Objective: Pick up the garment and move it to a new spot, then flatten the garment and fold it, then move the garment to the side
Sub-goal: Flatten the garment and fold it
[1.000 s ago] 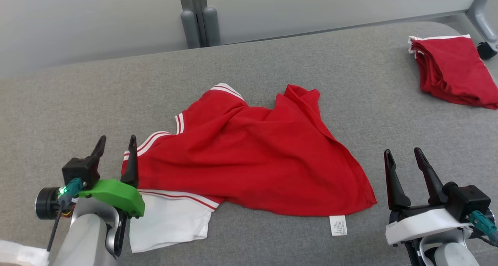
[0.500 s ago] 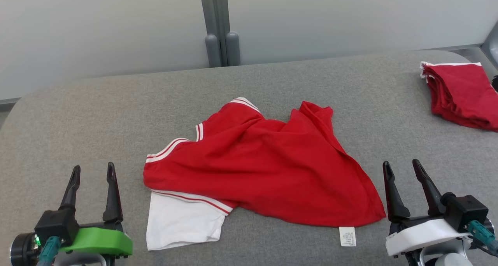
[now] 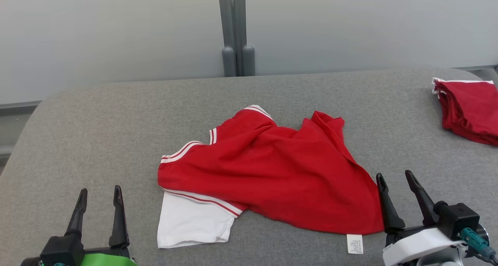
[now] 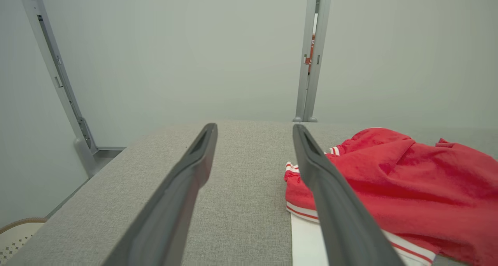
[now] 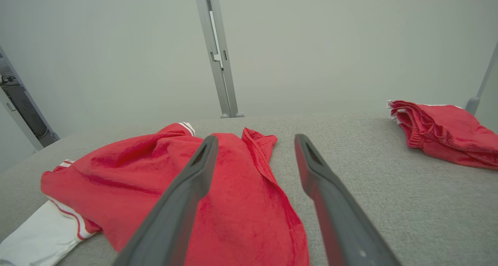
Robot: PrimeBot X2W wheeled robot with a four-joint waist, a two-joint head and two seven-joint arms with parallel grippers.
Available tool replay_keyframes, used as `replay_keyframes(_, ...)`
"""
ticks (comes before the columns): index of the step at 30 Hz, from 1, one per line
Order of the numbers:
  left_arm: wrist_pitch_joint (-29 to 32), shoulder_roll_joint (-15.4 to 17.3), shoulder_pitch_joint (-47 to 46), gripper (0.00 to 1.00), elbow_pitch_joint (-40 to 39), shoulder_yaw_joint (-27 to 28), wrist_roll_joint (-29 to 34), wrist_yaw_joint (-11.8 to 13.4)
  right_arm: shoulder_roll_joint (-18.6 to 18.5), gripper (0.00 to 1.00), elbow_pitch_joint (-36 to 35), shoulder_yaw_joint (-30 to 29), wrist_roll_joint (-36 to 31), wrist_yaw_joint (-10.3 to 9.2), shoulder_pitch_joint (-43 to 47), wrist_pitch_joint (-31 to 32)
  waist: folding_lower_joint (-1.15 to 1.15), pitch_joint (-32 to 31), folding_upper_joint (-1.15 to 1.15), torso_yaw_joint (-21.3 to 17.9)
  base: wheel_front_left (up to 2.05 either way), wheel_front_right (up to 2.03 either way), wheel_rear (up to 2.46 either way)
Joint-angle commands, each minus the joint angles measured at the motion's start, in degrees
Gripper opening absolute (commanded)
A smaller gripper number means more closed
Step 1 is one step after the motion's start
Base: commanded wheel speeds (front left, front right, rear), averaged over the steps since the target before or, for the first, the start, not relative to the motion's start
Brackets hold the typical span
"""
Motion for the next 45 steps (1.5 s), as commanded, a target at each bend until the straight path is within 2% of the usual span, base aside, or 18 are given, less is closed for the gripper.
replay_keyframes(1, 0.01, -0.1, 0.95, 1.0, 0.25, -0.32, -0.07, -0.26, -0.31, 1.0, 0.19, 0.25, 0.4, -0.07, 0.8, -0.17, 0.0, -0.09, 0.0, 0.01, 0.0, 0.0, 0.0)
replay_keyframes(33, 0.01, -0.37, -0.32, 1.0, 3.92, -1.2, 0.31, -1.49, -0.03, 1.0, 1.51, 0.91, 0.7, -0.07, 0.92, -0.17, 0.0, -0.01, 0.0, -0.4, 0.0, 0.0, 0.0)
replay_keyframes(39, 0.01, -0.35, -0.15, 1.0, 7.5, -3.18, -0.35, -1.51, -0.47, 1.0, 3.99, 0.2, 0.73, -0.07, -0.21, -0.17, 0.0, 0.33, 0.0, -0.73, 0.0, 0.0, 0.0)
replay_keyframes(45, 0.01, -0.27, -1.23, 1.0, 12.89, -6.39, -0.82, -1.53, -0.86, 1.0, 9.37, -0.01, -0.04, -0.07, -2.07, -0.17, 0.0, 1.39, 0.0, -1.06, 0.0, 0.0, 0.0)
